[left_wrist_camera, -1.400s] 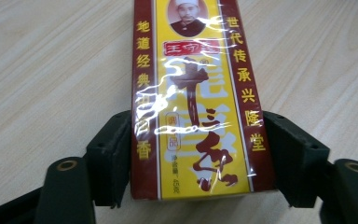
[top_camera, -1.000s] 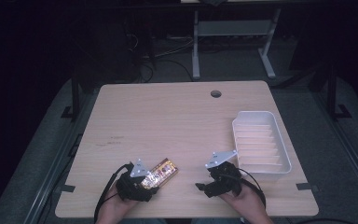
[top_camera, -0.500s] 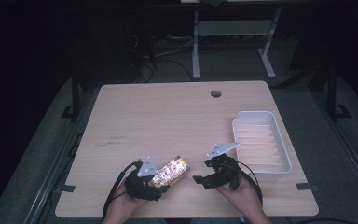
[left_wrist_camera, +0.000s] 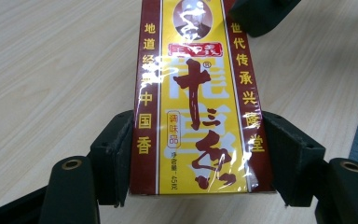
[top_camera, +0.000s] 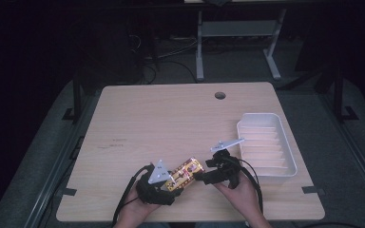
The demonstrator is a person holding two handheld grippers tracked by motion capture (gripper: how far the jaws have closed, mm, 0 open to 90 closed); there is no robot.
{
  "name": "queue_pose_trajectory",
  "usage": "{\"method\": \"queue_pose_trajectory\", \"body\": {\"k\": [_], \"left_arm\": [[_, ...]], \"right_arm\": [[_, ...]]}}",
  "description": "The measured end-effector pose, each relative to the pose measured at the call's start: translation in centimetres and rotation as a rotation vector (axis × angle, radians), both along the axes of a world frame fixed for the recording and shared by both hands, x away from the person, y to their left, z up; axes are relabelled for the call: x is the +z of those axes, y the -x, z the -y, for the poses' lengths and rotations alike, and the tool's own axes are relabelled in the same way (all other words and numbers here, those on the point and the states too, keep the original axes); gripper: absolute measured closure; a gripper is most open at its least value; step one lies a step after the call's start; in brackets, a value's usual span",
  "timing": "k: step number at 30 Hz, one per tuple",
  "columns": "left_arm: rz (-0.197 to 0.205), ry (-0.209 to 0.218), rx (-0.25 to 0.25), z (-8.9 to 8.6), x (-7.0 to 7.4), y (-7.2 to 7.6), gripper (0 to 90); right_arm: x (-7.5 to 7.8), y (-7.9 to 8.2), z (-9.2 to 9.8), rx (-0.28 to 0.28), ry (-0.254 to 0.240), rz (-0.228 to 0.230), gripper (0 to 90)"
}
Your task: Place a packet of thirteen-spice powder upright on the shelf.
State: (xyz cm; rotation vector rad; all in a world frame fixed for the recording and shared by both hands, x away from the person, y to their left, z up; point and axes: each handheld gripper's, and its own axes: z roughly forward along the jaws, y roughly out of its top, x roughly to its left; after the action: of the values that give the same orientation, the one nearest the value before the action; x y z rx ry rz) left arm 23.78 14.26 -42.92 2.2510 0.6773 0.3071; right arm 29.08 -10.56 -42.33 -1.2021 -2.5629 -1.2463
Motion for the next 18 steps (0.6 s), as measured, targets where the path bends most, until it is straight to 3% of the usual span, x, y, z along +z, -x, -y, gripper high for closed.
{"method": "queue_pose_trajectory", "body": {"k": [7, 12, 18], "left_arm": [[0.036, 0.025, 0.016, -0.02, 0.34, 0.09, 32.5], [0.043, 0.025, 0.017, 0.27, 0.25, 0.13, 32.4], [0.057, 0.014, 0.013, 0.62, 0.08, 0.10, 32.4]], "right_arm": [[-0.30, -0.36, 0.68, -0.038, -0.092, -0.058, 24.1], [-0.79, -0.54, 0.54, -0.010, -0.143, -0.118, 29.9], [-0.59, -0.38, 0.44, -0.025, -0.151, -0.125, 34.4]]}}
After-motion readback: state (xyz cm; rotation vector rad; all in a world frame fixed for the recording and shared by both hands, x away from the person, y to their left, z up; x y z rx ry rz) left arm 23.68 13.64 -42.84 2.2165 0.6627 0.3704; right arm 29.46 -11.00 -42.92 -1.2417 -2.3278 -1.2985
